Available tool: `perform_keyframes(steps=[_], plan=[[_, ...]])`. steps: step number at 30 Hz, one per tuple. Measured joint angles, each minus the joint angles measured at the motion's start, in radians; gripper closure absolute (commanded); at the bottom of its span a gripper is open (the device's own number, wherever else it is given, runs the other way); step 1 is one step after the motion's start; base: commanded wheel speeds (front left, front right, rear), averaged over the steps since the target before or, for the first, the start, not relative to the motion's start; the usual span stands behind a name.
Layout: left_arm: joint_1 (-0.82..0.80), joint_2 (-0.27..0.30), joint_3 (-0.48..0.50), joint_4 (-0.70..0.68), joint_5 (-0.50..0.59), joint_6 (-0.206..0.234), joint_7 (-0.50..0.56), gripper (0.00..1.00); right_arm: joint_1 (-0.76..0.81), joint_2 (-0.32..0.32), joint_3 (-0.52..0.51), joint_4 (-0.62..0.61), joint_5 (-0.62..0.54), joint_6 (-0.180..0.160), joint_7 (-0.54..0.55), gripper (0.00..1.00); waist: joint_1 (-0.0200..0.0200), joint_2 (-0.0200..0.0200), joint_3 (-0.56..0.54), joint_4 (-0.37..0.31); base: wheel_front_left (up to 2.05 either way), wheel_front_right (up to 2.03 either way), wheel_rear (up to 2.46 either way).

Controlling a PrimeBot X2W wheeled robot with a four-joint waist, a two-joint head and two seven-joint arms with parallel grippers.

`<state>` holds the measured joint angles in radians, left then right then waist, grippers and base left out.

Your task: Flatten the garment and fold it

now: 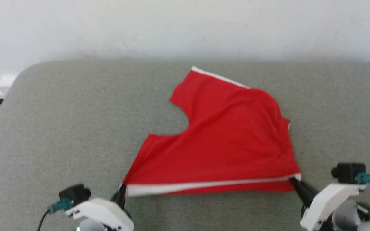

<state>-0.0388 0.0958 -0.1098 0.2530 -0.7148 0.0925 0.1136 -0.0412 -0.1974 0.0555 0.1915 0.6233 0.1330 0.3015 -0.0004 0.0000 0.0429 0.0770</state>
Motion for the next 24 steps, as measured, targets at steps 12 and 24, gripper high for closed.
perform_keyframes(steps=[12,24], plan=[[0.243,0.043,0.001,-0.213,-0.004,0.129,0.150,1.00,0.226,0.070,-0.055,-0.141,-0.095,0.000,0.240,1.00,0.0003,0.0000,-0.073,-0.007,0.00,0.00,0.00],[0.001,0.058,-0.006,-0.263,-0.003,0.113,0.151,1.00,0.087,0.101,-0.109,-0.229,-0.152,0.000,0.289,1.00,0.0005,0.0000,-0.022,-0.040,0.00,0.00,0.00]])
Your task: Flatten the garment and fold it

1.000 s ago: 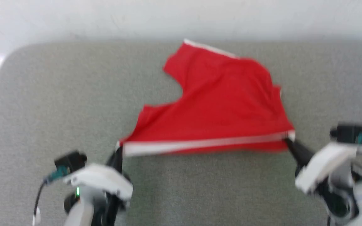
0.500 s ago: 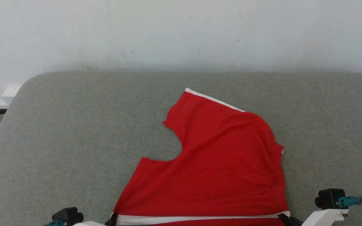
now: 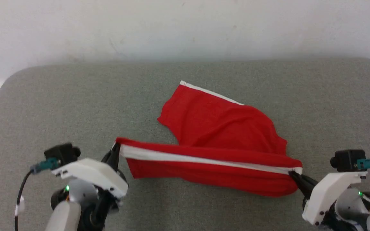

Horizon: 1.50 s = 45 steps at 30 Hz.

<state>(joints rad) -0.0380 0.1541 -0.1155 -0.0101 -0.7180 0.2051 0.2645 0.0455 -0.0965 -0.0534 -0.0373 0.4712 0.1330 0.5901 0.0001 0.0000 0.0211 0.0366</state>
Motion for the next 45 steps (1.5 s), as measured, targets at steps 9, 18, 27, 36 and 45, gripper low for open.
perform_keyframes(steps=[9,18,27,36,45], plan=[[-0.430,0.014,-0.064,0.250,0.054,-0.061,0.034,1.00,-0.188,-0.011,-0.003,0.019,-0.021,0.000,0.048,1.00,0.0002,0.0000,0.125,-0.034,0.00,0.00,0.00],[-0.766,0.029,-0.104,0.496,0.119,-0.091,0.034,1.00,-0.337,-0.013,0.040,0.033,-0.007,-0.001,0.033,1.00,0.0003,0.0000,0.283,-0.088,0.00,0.00,0.00],[-0.946,0.035,-0.130,0.662,0.153,-0.099,0.037,1.00,-0.429,-0.011,0.098,0.064,0.031,-0.001,-0.003,1.00,0.0002,0.0000,0.429,-0.160,0.00,0.00,0.00],[-1.013,0.040,-0.139,0.772,0.164,-0.106,0.004,1.00,-0.461,-0.009,0.128,0.093,0.043,0.000,-0.032,0.75,0.0000,0.0000,0.511,-0.238,0.00,0.00,0.00],[-1.036,0.036,-0.114,0.844,0.151,-0.106,-0.078,0.00,-0.449,-0.003,0.125,0.099,0.088,0.000,-0.069,0.00,0.0000,0.0000,0.509,-0.263,0.00,0.00,0.00]])
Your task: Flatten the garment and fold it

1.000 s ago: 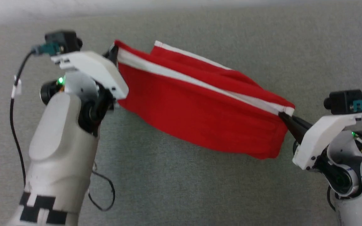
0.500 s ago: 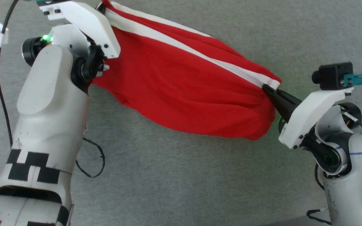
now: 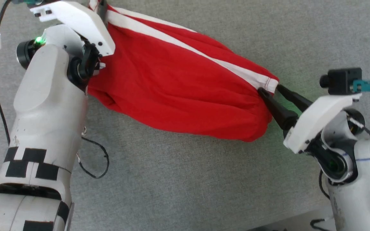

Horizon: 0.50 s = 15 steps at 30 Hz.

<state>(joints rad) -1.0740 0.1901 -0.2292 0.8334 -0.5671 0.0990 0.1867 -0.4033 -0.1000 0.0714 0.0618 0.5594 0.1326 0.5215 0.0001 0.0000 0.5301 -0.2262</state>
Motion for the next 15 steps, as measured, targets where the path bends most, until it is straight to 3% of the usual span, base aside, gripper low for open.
perform_keyframes(steps=[4,7,10,15], plan=[[0.000,-0.001,0.013,0.024,-0.014,-0.015,-0.077,0.00,0.063,0.010,-0.047,-0.027,0.003,0.000,-0.044,0.00,0.0000,0.0000,-0.044,0.016,0.00,0.00,0.00],[0.005,0.009,-0.012,0.012,0.010,-0.050,-0.158,0.00,0.115,0.020,-0.098,-0.056,-0.036,-0.001,-0.065,0.00,-0.0001,0.0000,-0.080,0.030,0.00,0.00,0.00],[0.032,0.035,-0.058,-0.012,0.069,-0.072,-0.244,0.00,0.175,0.025,-0.130,-0.091,-0.156,-0.001,-0.065,0.00,-0.0002,0.0000,-0.122,0.048,0.00,0.00,0.00],[0.165,0.078,-0.115,-0.078,0.146,-0.071,-0.376,0.00,0.274,0.037,-0.129,-0.147,-0.319,-0.001,0.017,0.00,-0.0003,0.0000,-0.202,0.079,0.00,0.00,0.00]])
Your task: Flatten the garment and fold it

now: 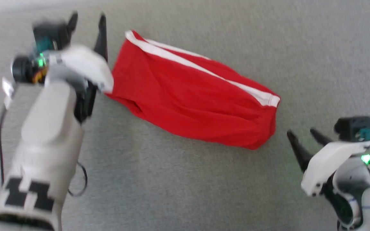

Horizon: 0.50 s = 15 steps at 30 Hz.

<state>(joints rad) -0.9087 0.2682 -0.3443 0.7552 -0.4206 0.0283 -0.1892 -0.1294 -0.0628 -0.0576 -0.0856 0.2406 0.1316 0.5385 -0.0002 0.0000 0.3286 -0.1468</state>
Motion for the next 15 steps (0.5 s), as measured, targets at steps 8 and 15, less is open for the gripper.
perform_keyframes(steps=[8,15], plan=[[0.303,0.025,0.027,-0.282,0.019,0.089,-0.066,0.00,0.032,0.008,0.009,-0.032,-0.082,0.000,0.114,0.00,0.0000,0.0000,-0.106,0.075,0.00,0.00,0.00],[0.583,0.025,0.091,-0.522,-0.003,0.172,-0.068,0.00,-0.034,0.010,0.006,0.025,-0.117,0.000,0.156,0.00,-0.0001,0.0000,-0.166,0.142,0.00,0.00,0.00]])
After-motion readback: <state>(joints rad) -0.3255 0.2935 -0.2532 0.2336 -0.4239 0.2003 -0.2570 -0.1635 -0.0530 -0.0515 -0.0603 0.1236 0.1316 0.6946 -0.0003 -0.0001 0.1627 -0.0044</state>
